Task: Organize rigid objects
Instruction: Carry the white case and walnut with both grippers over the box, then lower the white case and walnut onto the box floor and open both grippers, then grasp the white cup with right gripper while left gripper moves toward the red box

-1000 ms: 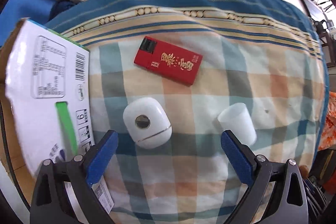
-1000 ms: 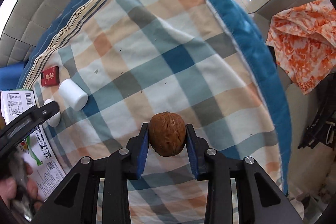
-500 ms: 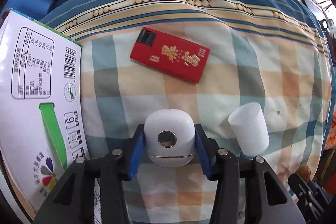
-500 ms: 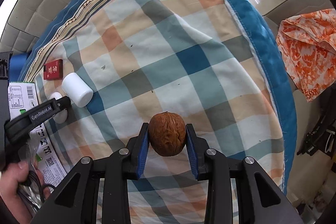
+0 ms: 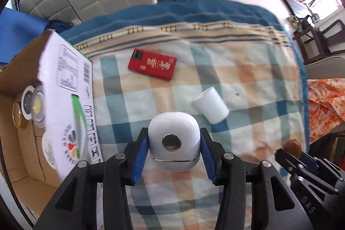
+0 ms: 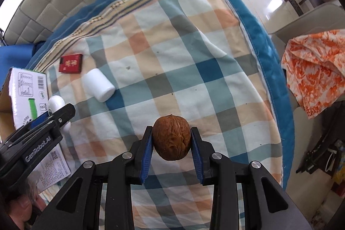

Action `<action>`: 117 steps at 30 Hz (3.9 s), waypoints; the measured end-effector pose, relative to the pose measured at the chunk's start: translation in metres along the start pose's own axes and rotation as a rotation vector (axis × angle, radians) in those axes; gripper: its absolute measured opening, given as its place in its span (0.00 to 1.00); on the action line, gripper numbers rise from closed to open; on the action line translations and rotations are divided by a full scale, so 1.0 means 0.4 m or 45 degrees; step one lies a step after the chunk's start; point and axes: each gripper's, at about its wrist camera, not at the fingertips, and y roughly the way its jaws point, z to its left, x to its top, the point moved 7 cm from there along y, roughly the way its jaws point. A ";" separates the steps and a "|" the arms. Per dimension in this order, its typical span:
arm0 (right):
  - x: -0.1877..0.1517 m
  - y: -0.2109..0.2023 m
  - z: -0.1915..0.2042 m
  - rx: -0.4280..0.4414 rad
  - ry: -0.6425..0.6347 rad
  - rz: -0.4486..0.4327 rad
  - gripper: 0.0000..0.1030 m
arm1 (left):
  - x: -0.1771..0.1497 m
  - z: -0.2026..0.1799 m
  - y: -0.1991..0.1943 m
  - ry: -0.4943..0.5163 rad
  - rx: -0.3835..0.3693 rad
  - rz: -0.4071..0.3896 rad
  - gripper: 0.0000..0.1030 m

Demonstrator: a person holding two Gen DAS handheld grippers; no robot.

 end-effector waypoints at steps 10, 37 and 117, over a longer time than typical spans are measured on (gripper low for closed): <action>-0.042 -0.165 0.147 0.059 -0.129 -0.113 0.34 | -0.007 0.091 -0.224 -0.002 -0.060 -0.174 0.42; -0.375 -0.115 0.867 0.244 -0.511 -0.019 0.34 | -0.272 0.746 -0.298 -0.303 -0.006 -0.135 0.42; -0.173 -0.269 0.525 0.086 -0.322 -0.163 1.00 | -0.093 0.424 -0.383 -0.116 -0.063 -0.159 1.00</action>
